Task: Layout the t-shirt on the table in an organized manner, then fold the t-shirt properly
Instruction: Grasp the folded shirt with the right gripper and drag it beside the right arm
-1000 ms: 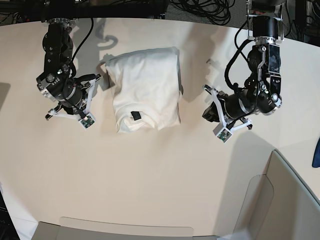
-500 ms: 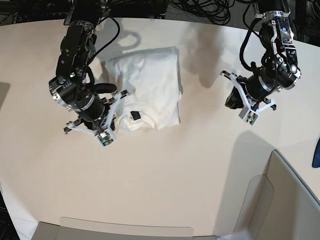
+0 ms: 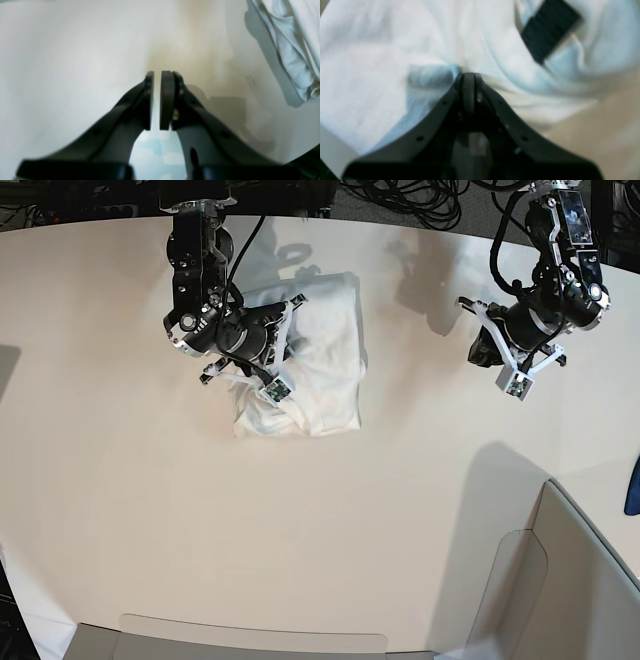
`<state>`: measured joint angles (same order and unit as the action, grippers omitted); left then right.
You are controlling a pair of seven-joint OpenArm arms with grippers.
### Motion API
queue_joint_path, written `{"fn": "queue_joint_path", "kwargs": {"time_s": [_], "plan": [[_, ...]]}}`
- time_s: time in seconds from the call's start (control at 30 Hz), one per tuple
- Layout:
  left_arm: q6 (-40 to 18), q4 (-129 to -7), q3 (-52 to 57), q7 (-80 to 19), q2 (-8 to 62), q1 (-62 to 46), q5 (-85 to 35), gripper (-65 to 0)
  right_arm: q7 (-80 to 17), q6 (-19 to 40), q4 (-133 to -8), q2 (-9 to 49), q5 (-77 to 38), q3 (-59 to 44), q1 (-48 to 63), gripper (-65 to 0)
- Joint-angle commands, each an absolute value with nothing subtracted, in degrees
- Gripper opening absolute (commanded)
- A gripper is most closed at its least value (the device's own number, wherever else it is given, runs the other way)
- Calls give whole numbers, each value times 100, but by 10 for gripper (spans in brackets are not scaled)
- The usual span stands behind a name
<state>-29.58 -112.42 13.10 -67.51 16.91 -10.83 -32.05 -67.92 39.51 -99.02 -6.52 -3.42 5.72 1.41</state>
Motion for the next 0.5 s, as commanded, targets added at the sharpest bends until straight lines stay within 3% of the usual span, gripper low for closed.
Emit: {"fn": "queue_joint_path", "kwargs": {"time_s": [0.0,0.23,0.47], "plan": [[-2967,-11398,1305,-6659,1754,-1059,-3257,-606,-6677,4000,-9736,-690,-391,593,75,-650],[-2967,-11433,1332,-6659,1754,-1191,-3257,-606,-6484,4000,-9138,-233,-374,576,-40,-650],[-2967,-11433,1305,-6659,1745,-1191,-3257,-606,-6492,4000,-9130,1174,-374,567,-66,-650]]}}
